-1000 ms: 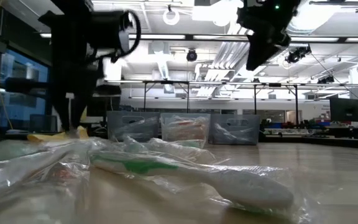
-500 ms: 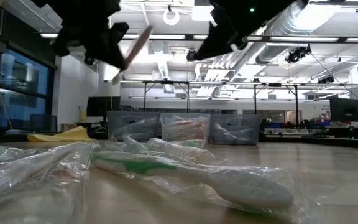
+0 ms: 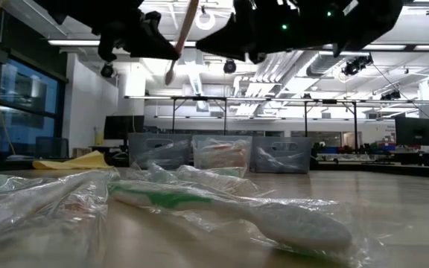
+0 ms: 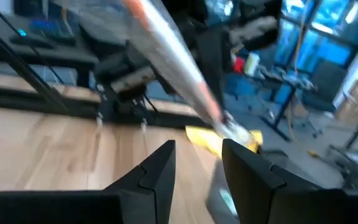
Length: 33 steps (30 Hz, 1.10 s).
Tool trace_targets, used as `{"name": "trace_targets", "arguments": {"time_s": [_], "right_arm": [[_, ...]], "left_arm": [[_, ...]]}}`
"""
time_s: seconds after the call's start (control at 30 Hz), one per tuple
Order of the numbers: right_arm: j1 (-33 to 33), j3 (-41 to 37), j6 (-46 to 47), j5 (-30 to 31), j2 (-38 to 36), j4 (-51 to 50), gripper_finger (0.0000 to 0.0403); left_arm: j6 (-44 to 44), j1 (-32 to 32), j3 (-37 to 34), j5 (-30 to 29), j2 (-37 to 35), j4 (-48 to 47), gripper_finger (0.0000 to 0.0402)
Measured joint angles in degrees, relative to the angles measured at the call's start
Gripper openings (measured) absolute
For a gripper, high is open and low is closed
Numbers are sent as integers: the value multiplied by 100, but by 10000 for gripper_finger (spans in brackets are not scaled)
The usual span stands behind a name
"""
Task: Pick & Place Toothbrushes
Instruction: Put the orange toothbrush into the transparent bin
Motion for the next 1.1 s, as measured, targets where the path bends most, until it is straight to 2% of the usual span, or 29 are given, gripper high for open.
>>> {"name": "trace_targets", "arguments": {"time_s": [0.2,0.37,0.5,0.6,0.67,0.77,0.93,1.0,1.1], "right_arm": [[-7,207,-342,-68,352,893,125],[-7,582,-601,-507,517,891,125],[-8,732,-612,-360,533,783,122],[-10,742,-630,-202,526,663,99],[-7,742,-642,-159,528,657,66],[-30,744,-615,-48,522,578,19],[-48,744,-459,76,504,513,19],[-85,752,-447,274,410,239,19],[-130,895,-447,906,252,-349,19]], "left_arm": [[-3,0,6,-10,-3,27,7],[-29,0,7,-12,-3,3,7],[-53,0,7,-16,-3,-59,7],[-121,1,7,-120,-3,-129,9],[-144,2,7,-193,-3,-107,24],[-204,-8,4,-317,3,-149,68],[-273,-4,7,-429,1,-155,141],[-248,-2,7,-787,-19,-293,163],[-292,0,7,-1377,-165,-632,184]]}}
